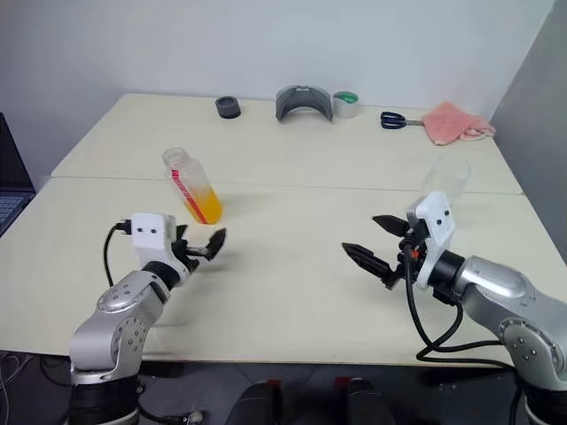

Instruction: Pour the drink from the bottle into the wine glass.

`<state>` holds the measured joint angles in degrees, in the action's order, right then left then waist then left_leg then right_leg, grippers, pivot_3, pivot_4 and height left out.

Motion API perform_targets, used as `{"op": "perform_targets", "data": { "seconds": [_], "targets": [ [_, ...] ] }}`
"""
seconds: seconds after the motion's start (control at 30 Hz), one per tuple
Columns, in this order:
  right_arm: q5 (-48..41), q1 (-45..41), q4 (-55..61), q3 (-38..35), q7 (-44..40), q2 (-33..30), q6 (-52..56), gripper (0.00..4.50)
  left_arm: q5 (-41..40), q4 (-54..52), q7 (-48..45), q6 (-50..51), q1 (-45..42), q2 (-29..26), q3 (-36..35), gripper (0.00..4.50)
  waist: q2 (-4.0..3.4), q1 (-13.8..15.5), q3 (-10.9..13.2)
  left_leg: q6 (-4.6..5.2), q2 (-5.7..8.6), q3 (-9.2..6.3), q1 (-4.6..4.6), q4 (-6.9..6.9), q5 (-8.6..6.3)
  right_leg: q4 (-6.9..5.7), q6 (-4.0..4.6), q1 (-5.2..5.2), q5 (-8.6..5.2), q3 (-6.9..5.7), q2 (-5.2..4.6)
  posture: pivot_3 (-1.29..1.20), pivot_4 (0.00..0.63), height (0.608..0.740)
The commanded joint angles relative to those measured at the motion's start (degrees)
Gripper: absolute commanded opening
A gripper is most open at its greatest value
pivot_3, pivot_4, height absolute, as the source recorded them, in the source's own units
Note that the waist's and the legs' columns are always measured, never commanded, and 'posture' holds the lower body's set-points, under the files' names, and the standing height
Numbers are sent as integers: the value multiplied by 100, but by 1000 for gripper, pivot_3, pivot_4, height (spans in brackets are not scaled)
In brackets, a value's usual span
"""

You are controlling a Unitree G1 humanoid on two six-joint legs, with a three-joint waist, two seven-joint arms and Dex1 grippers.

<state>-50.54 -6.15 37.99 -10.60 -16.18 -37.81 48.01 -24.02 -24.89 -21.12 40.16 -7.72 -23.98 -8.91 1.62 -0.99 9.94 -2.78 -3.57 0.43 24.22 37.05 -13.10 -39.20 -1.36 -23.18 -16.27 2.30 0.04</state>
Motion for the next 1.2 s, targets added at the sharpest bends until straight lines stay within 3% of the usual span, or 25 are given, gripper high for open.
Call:
{"op": "perform_targets", "data": {
  "seconds": [0.03,0.2,0.33,0.5,0.87,1.2],
  "targets": [
    [485,492,154,-301,355,141,-238,4500,-860,-819,-1176,170,-42,-501,216,4478,-1,0,-1,0,1,2,-2,-1,0,-1,0,0,0,0,0,0,150,740],
    [1295,687,-183,-306,824,432,-499,4500,-1597,-1066,-2033,257,-285,-1129,130,4478,-2,-80,-2,1,-2,15,-28,-8,0,-12,-13,1,-9,17,8,0,150,740],
    [1839,444,-770,-145,942,759,-881,4500,-1624,-789,-2297,112,-659,-1320,195,4478,-5,-84,-3,1,-8,13,-37,-7,0,-16,-24,2,-16,24,23,0,150,740],
    [2424,-122,-1828,34,829,1093,-1397,4500,-1365,-277,-2468,-167,-1013,-1272,429,4478,-5,-83,-3,1,-8,16,-39,-6,0,-16,-20,1,-14,31,27,0,150,740],
    [3094,-1235,-4156,50,73,1171,-2526,4500,-1157,36,-2455,-444,-1162,-1145,624,4478,-6,-78,-2,1,-12,23,-35,-8,0,-11,4,-1,-3,34,29,0,150,740],
    [3209,-2190,-5331,23,-179,1531,-3023,4500,-1194,27,-2293,-378,-1261,-1014,590,4478,-6,-77,-2,1,-12,24,-34,-7,0,-13,4,-1,-2,36,27,0,150,740]
  ]
}}
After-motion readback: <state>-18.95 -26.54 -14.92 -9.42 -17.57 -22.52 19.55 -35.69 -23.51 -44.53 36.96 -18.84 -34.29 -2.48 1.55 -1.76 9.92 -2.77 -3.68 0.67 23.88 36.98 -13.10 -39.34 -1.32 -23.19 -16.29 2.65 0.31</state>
